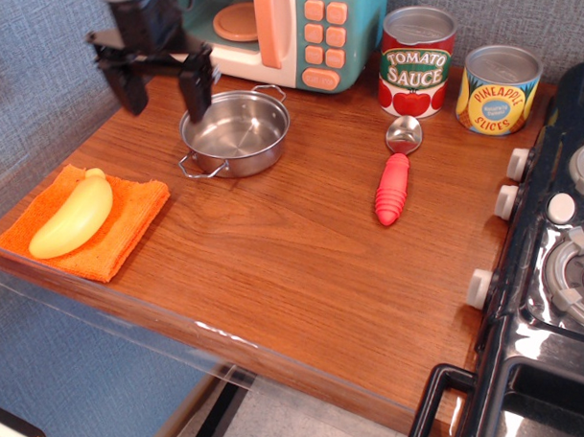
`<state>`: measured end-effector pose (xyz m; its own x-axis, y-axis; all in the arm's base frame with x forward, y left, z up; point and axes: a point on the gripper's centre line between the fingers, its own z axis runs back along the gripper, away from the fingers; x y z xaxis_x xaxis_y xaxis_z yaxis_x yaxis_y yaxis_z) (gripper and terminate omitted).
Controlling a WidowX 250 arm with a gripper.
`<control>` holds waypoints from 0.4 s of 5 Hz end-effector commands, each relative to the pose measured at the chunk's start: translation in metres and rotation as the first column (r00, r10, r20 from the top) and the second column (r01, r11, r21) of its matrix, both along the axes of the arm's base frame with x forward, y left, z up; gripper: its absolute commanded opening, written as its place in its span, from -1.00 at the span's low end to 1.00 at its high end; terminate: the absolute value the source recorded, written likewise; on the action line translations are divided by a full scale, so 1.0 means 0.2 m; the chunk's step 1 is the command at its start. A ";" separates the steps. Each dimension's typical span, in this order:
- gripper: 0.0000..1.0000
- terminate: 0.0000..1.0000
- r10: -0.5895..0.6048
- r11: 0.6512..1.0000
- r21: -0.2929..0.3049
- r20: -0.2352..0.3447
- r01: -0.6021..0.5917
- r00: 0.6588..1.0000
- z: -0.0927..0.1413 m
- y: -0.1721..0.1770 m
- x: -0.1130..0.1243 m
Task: Move the pot to the right of the orange towel
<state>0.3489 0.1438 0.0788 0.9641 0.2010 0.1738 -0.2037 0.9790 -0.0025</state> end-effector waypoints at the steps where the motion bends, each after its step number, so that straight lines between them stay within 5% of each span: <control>1: 1.00 -1.00 0.094 0.993 0.064 0.019 -0.095 0.995 0.02 0.13 0.29; 2: 1.00 -1.00 0.096 0.994 0.051 -0.046 -0.093 0.994 -0.10 0.13 0.32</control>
